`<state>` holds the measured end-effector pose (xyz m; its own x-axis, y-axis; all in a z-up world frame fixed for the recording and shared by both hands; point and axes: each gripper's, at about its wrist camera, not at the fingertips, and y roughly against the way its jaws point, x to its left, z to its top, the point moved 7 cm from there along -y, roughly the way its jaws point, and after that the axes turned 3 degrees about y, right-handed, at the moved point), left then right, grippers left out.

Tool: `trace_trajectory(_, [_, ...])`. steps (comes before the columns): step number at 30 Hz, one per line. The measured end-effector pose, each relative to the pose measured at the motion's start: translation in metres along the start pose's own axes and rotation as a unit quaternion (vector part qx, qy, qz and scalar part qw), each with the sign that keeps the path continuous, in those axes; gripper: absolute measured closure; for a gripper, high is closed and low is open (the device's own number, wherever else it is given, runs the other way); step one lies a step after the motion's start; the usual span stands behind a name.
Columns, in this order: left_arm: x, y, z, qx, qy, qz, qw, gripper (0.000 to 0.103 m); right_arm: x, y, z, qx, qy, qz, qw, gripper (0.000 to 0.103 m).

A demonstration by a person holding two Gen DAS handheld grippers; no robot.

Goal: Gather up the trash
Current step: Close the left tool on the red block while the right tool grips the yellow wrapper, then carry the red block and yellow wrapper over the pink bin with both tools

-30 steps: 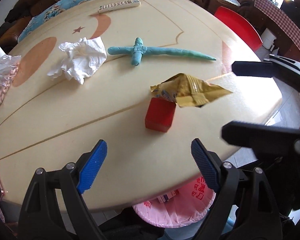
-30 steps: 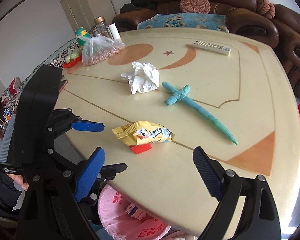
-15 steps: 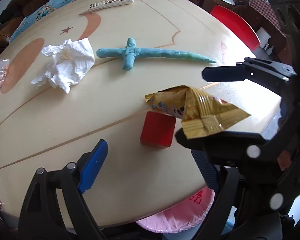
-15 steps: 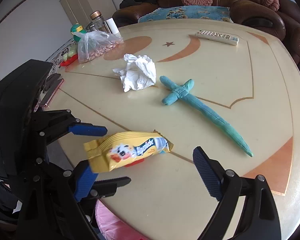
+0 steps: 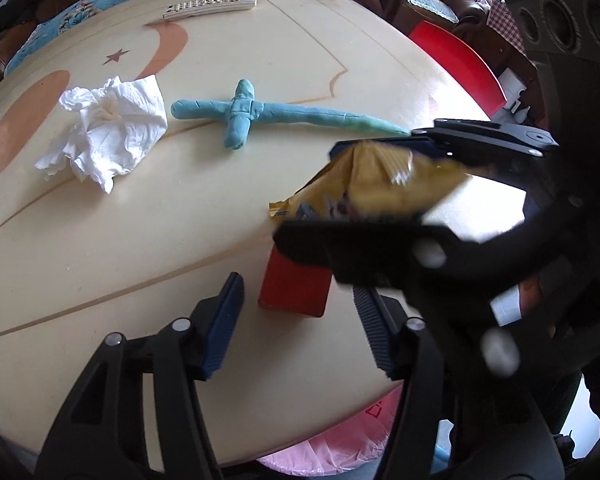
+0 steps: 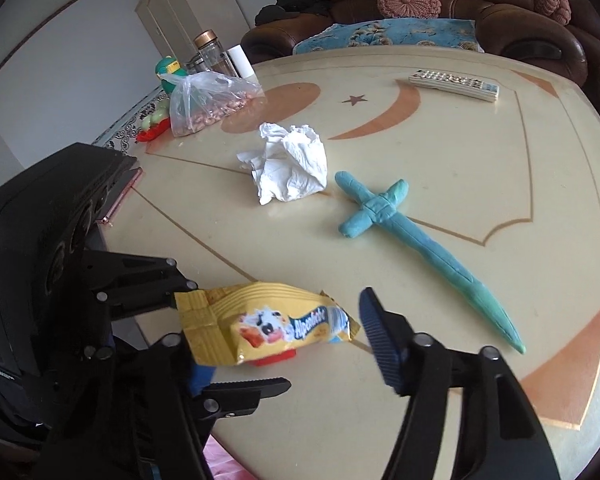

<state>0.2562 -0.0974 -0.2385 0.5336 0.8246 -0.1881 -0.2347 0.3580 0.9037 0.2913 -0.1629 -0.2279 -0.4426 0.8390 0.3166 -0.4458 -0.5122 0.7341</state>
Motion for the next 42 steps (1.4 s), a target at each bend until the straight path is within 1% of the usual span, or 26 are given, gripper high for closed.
trace_trajectory(2, [0.001, 0.0, 0.002, -0.002, 0.004, -0.005, 1.0, 0.049, -0.002, -0.002, 0.001, -0.001, -0.004, 0.006, 1.0, 0.051])
trace_trajectory(3, [0.0, 0.0, 0.001, -0.002, 0.005, -0.006, 1.0, 0.049, -0.003, -0.002, 0.002, -0.003, -0.005, 0.007, 1.0, 0.055])
trace_trajectory(4, [0.001, -0.001, 0.003, -0.002, 0.004, -0.006, 1.0, 0.049, -0.003, -0.002, 0.002, -0.003, -0.006, 0.009, 1.0, 0.063])
trace_trajectory(6, [0.0, 0.0, 0.003, -0.002, -0.001, -0.001, 1.0, 0.05, -0.004, -0.002, 0.003, -0.007, -0.005, 0.006, 1.0, 0.07])
trace_trajectory(8, [-0.002, -0.001, 0.003, -0.002, -0.01, 0.005, 0.9999, 0.055, -0.006, -0.002, 0.003, -0.009, -0.007, 0.001, 1.0, 0.073])
trace_trajectory(9, [-0.003, -0.001, 0.002, -0.002, -0.015, 0.01, 0.9998, 0.06, -0.008, -0.003, 0.003, -0.01, -0.009, -0.002, 1.0, 0.076])
trace_trajectory(12, [-0.003, 0.001, 0.001, 0.0, -0.016, 0.014, 0.9998, 0.064, -0.012, -0.001, 0.004, -0.013, -0.014, -0.01, 1.0, 0.082])
trace_trajectory(13, [-0.002, 0.001, 0.002, 0.0, -0.012, 0.012, 0.9999, 0.065, -0.012, -0.002, 0.004, -0.014, -0.014, -0.01, 1.0, 0.083])
trace_trajectory(14, [0.001, 0.001, 0.003, 0.0, -0.006, 0.01, 0.9999, 0.069, -0.012, -0.001, 0.004, -0.016, -0.013, -0.014, 1.0, 0.083])
trace_trajectory(15, [0.003, 0.001, 0.003, 0.002, -0.001, 0.008, 1.0, 0.069, -0.013, 0.0, 0.005, -0.019, -0.012, -0.021, 1.0, 0.084])
trace_trajectory(17, [0.005, 0.001, 0.004, 0.002, 0.007, 0.002, 1.0, 0.069, -0.013, 0.001, 0.005, -0.023, -0.011, -0.028, 0.999, 0.084])
trace_trajectory(20, [0.006, 0.001, 0.004, -0.002, 0.014, 0.007, 0.9999, 0.07, -0.015, 0.003, 0.005, -0.029, -0.01, -0.038, 0.999, 0.085])
trace_trajectory(23, [0.007, 0.001, 0.003, -0.003, 0.023, 0.002, 0.9997, 0.07, -0.015, 0.007, 0.005, -0.037, -0.009, -0.047, 0.998, 0.085])
trace_trajectory(28, [0.01, 0.006, 0.001, -0.008, 0.028, 0.006, 0.9996, 0.07, -0.017, 0.014, 0.005, -0.041, -0.008, -0.056, 0.998, 0.085])
trace_trajectory(32, [0.012, 0.015, 0.003, -0.015, 0.033, 0.005, 0.9993, 0.07, -0.017, 0.02, 0.004, -0.044, -0.006, -0.075, 0.996, 0.085])
trace_trajectory(42, [0.017, 0.055, -0.002, -0.053, 0.046, 0.038, 0.9968, 0.07, -0.002, 0.046, 0.0, -0.054, -0.001, -0.11, 0.993, 0.085])
